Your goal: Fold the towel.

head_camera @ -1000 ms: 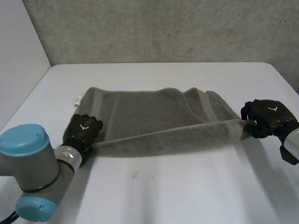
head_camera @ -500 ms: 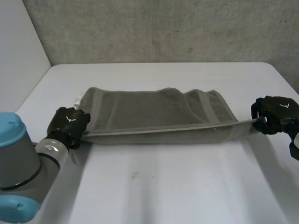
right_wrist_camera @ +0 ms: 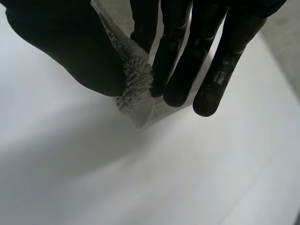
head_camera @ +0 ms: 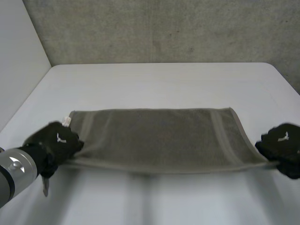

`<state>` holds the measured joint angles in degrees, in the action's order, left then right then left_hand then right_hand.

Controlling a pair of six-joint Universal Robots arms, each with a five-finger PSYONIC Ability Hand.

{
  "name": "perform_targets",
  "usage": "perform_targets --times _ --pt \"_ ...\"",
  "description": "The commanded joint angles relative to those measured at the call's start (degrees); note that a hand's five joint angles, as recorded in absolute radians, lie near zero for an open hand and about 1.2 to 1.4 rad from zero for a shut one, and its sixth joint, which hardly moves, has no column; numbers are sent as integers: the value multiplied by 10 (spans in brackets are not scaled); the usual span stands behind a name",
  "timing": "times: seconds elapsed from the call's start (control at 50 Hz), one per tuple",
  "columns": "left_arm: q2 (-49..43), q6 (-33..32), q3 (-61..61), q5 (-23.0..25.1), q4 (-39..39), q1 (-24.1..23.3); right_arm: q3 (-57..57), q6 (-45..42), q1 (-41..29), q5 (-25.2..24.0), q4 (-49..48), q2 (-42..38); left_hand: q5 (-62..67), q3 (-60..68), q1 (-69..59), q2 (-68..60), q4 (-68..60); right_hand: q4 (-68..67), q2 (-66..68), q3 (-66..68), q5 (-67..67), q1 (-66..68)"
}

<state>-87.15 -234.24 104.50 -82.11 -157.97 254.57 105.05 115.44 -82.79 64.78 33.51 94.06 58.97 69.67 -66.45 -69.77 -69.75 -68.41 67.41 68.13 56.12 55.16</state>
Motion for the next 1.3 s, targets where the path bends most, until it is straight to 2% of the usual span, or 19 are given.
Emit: perform_targets --times 0.02,0.16,0.24,0.32,0.36,0.38,0.4,0.46,0.54,0.62,0.78,0.82,0.84,0.98,1.1,1.22,1.26,1.28,1.3 --pt "-89 4 3 23 0 29 6 -19 -32 54 -21 -105 110 103 -135 -102 -102 -116 126 119 139 248" --pt "-197 -3 -77 17 -74 29 -83 8 -122 141 -93 -194 110 103 -135 -102 -102 -116 126 119 139 248" --pt "-266 -2 -222 10 -115 21 -216 66 -167 197 -165 -244 110 103 -135 -102 -102 -116 126 119 139 248" --pt "-290 7 -352 -2 -141 10 -332 110 -182 204 -218 -255 110 103 -135 -102 -102 -116 126 119 139 248" --pt "-298 9 -422 -10 -161 0 -429 173 -184 204 -309 -252 110 103 -135 -102 -102 -116 126 119 139 248" --pt "-304 13 -490 -19 -186 -10 -429 174 -184 204 -310 -252 110 103 -135 -102 -102 -116 126 119 139 248" --pt "-308 23 -548 -31 -216 -18 -457 202 -184 203 -367 -248 110 103 -135 -102 -102 -116 126 119 139 248" --pt "-308 61 -622 -46 -280 -25 -475 245 -181 206 -473 -232 110 103 -135 -102 -102 -116 126 119 139 248" --pt "-298 111 -632 -47 -334 -25 -466 261 -184 207 -528 -209 110 103 -135 -102 -102 -116 126 119 139 248" --pt "-272 181 -590 -48 -357 -22 -433 267 -183 202 -524 -196 110 103 -135 -102 -102 -116 126 119 139 248" --pt "-238 201 -416 -40 -348 -15 -296 265 -180 144 -514 -191 110 103 -135 -102 -102 -116 126 119 139 248" --pt "-225 201 -285 -29 -356 -11 -261 263 -180 131 -502 -191 110 103 -135 -102 -102 -116 126 119 139 248" --pt "-225 201 -284 -29 -356 -11 -227 265 -178 119 -487 -191 110 103 -135 -102 -102 -116 126 119 139 248" --pt "-235 196 -86 35 -431 6 -110 255 -163 68 -439 -197 110 103 -135 -102 -102 -116 126 119 139 248" --pt "-266 185 -37 37 -444 10 -20 208 -135 56 -399 -204 110 103 -135 -102 -102 -116 126 119 139 248" --pt "-279 122 5 39 -442 29 27 202 -87 53 -376 -194 110 103 -135 -102 -102 -116 126 119 139 248" --pt "-279 108 12 39 -441 34 31 202 -75 53 -376 -187 74 67 -99 -66 -66 -116 126 119 139 248" --pt "-280 94 16 38 -441 39 35 202 -66 53 -376 -180 -66 -73 41 74 74 -116 126 119 139 248" --pt "-280 94 16 38 -441 39 35 202 -66 53 -376 -180 -68 -75 43 76 76 -116 126 119 139 248"
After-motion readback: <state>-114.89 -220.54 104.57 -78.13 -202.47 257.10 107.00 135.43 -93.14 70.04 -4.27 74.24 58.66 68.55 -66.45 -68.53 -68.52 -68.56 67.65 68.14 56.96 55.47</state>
